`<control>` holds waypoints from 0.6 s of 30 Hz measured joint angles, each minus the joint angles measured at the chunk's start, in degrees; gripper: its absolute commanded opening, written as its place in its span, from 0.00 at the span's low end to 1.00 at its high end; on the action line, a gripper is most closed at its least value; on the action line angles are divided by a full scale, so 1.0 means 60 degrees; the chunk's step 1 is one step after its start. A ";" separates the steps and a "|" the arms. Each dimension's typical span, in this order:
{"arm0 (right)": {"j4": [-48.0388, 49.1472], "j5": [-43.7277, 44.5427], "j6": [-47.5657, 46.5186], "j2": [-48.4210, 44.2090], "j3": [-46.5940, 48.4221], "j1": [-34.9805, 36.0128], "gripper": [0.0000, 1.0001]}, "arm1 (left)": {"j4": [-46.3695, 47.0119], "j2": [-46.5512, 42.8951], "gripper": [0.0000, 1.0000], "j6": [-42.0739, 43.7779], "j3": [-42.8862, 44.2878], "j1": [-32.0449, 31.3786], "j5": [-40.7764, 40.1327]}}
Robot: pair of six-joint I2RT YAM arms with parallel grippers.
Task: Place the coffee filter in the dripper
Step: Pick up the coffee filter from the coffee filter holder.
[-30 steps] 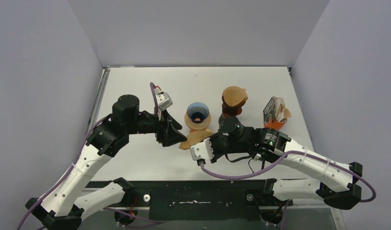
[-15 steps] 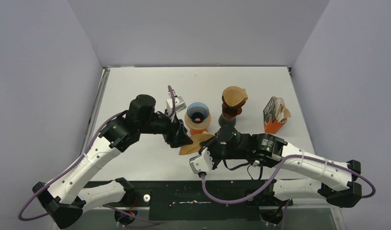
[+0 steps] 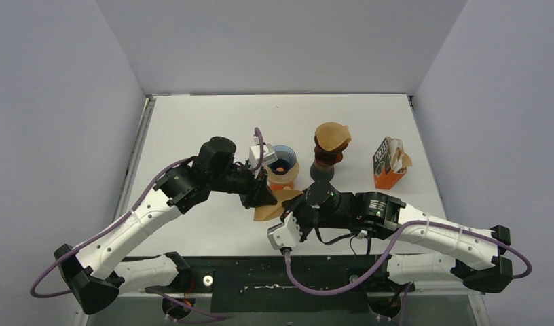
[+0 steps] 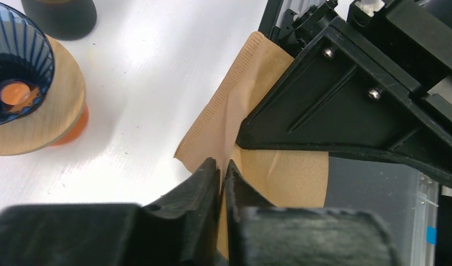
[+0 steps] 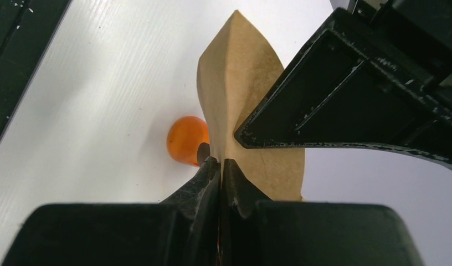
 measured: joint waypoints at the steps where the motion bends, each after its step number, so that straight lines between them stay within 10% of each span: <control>1: 0.0004 0.0004 -0.0007 0.0000 0.0000 0.0004 0.00 | 0.0000 0.0036 0.00 0.0007 0.0004 -0.0036 -0.0004; 18: -0.0645 -0.0277 0.0233 0.0211 0.0029 0.0004 0.00 | -0.0033 0.0178 0.00 0.0087 0.0299 -0.0328 -0.0685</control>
